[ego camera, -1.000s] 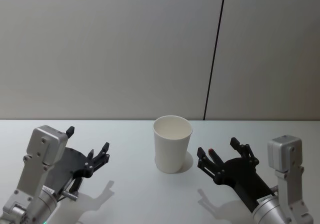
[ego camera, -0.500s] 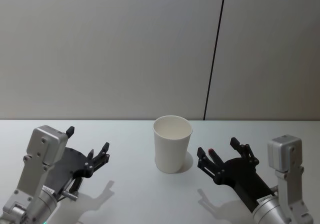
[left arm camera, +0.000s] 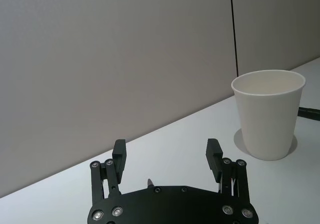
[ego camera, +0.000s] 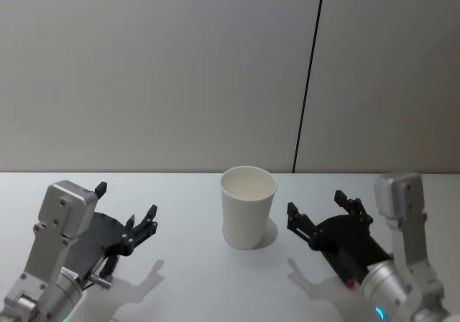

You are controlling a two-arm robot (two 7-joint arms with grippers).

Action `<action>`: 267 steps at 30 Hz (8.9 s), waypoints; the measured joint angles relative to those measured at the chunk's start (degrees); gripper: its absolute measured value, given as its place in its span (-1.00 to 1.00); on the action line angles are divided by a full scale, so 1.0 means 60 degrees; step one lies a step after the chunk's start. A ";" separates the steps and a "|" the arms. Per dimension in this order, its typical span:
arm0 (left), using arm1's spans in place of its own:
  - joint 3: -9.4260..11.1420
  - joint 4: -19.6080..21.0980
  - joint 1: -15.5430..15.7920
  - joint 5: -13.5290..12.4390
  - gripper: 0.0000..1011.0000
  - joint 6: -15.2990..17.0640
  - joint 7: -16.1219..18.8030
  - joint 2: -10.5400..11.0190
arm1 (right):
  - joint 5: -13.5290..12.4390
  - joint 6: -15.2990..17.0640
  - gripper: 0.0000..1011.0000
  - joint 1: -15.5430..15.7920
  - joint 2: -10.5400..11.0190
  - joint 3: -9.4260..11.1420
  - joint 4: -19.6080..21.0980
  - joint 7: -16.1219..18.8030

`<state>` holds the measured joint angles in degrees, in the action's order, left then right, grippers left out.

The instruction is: Place the pen into the pen holder.

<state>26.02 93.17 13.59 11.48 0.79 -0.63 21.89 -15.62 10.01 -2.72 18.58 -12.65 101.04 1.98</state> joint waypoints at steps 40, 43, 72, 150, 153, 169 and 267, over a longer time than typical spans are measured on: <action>0.0001 0.0000 0.0001 0.0000 0.99 0.0000 0.0000 0.0000 | -0.0140 0.6714 0.98 -0.3562 -0.0300 -0.0262 -0.1669 -0.0257; 0.0000 0.0000 0.0000 -0.0001 0.98 0.0000 0.0000 0.0000 | -0.0073 0.6748 0.98 -0.3663 -0.0348 -0.0312 -0.1869 -0.0276; 0.0000 0.0001 0.0000 0.0000 0.98 0.0000 0.0000 0.0000 | 0.0351 0.6431 0.98 -0.4031 -0.0882 -0.0598 -0.3361 -0.0443; 0.0000 0.0000 0.0000 0.0000 0.99 0.0000 0.0000 0.0000 | 0.0474 0.6313 -0.02 -0.3935 -0.1036 -0.0532 -0.3634 -0.0405; 0.0000 0.0000 0.0001 -0.0001 0.99 0.0000 0.0000 0.0000 | 0.0473 0.6313 -0.06 -0.3935 -0.1036 -0.0533 -0.3636 -0.0405; 0.0000 0.0000 0.0001 -0.0001 0.99 0.0000 0.0000 0.0000 | 0.0474 0.6314 -0.27 -0.3935 -0.1035 -0.0532 -0.3639 -0.0405; 0.0000 0.0000 0.0001 0.0000 0.98 0.0000 0.0001 0.0001 | 0.0931 0.1056 -0.62 -0.3509 -0.1780 0.0261 -0.2277 -0.0577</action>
<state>26.02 93.17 13.59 11.48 0.80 -0.62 21.90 -10.04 16.35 -23.77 7.90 -11.09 87.38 -1.49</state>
